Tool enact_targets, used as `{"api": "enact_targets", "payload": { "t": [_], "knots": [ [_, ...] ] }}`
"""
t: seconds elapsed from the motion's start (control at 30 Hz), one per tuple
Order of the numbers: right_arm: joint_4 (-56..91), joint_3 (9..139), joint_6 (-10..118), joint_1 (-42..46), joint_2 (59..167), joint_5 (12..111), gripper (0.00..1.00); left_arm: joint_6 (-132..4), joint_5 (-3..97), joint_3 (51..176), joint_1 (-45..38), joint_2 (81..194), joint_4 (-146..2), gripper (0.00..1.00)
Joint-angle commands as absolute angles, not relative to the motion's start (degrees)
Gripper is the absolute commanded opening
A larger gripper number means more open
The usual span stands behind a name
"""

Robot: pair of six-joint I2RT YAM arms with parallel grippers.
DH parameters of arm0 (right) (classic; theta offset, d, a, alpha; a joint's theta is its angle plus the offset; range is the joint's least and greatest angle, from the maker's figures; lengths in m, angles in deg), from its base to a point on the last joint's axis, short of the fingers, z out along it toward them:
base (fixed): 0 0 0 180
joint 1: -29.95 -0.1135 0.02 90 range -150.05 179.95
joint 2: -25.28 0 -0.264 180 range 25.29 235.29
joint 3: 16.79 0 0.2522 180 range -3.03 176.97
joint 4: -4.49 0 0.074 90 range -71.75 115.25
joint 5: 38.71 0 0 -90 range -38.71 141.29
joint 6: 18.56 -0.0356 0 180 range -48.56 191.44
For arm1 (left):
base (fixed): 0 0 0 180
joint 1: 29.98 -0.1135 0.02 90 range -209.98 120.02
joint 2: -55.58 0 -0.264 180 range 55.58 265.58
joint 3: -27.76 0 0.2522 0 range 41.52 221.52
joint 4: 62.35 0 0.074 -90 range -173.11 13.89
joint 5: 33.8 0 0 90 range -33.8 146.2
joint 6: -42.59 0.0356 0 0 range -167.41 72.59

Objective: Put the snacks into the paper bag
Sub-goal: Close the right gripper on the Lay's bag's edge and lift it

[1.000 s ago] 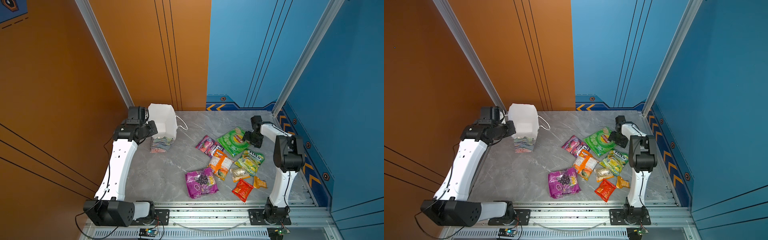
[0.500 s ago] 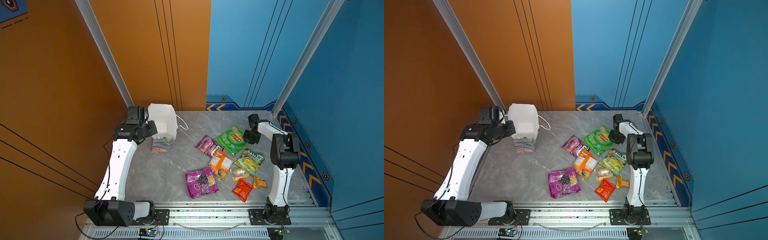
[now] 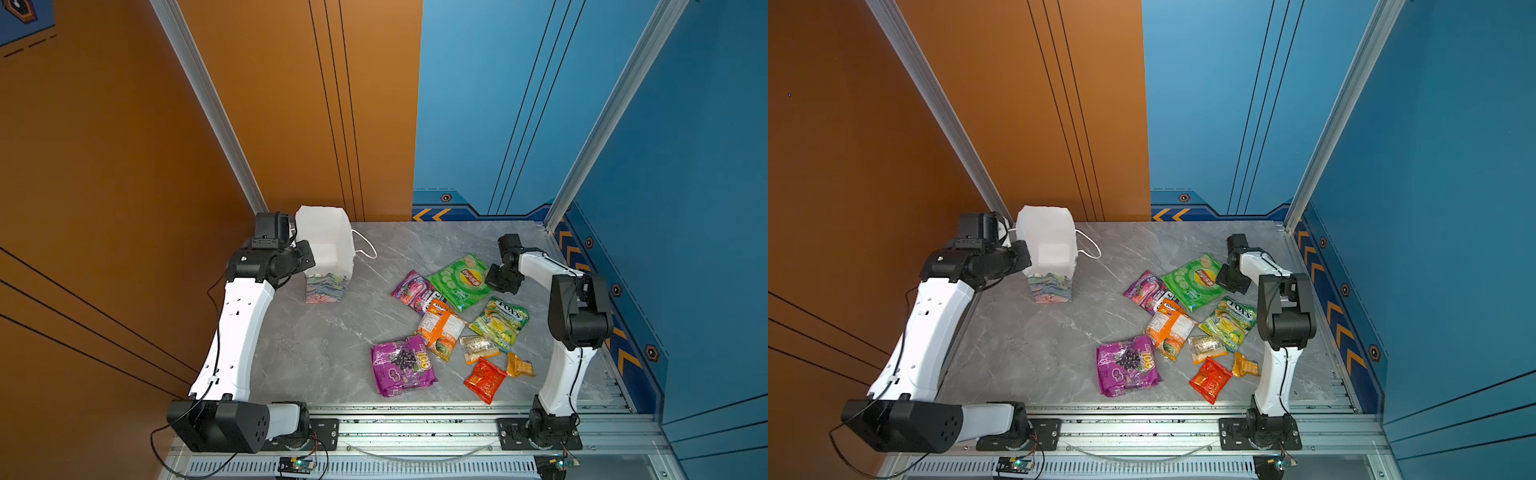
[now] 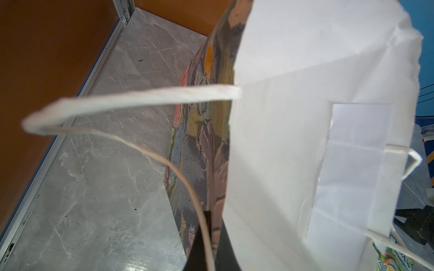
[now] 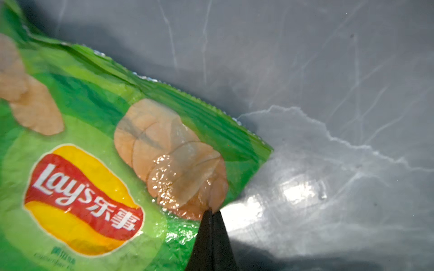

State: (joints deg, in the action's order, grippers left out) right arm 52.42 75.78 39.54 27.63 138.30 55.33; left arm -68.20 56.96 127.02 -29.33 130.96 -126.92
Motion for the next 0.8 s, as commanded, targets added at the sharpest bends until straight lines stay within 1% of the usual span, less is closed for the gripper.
{"api": "enact_targets", "payload": {
  "t": [0.0, 0.13, 0.33, 0.5, 0.63, 0.77],
  "knots": [
    [48.2, 70.9, 35.9, 26.9, 132.7, 60.5, 0.00, -68.1, 56.0, 126.2, -29.8, 131.0, -126.6, 0.00],
    [45.1, 65.5, 33.5, 24.7, 128.2, 61.1, 0.00, -68.2, 55.9, 126.2, -29.8, 131.3, -126.6, 0.00],
    [44.2, 58.0, 30.3, 21.4, 120.1, 57.5, 0.00, -68.1, 56.3, 126.1, -29.8, 131.7, -126.6, 0.00],
    [44.3, 50.3, 28.0, 21.2, 111.6, 55.4, 0.00, -68.2, 56.3, 126.1, -30.0, 132.0, -126.6, 0.00],
    [47.2, 45.8, 27.3, 21.1, 104.4, 52.5, 0.00, -68.2, 56.5, 126.1, -30.1, 132.2, -126.6, 0.00],
    [49.3, 42.0, 26.5, 21.7, 100.1, 51.3, 0.00, -68.2, 56.3, 126.1, -30.4, 132.4, -126.6, 0.00]
  ]
}}
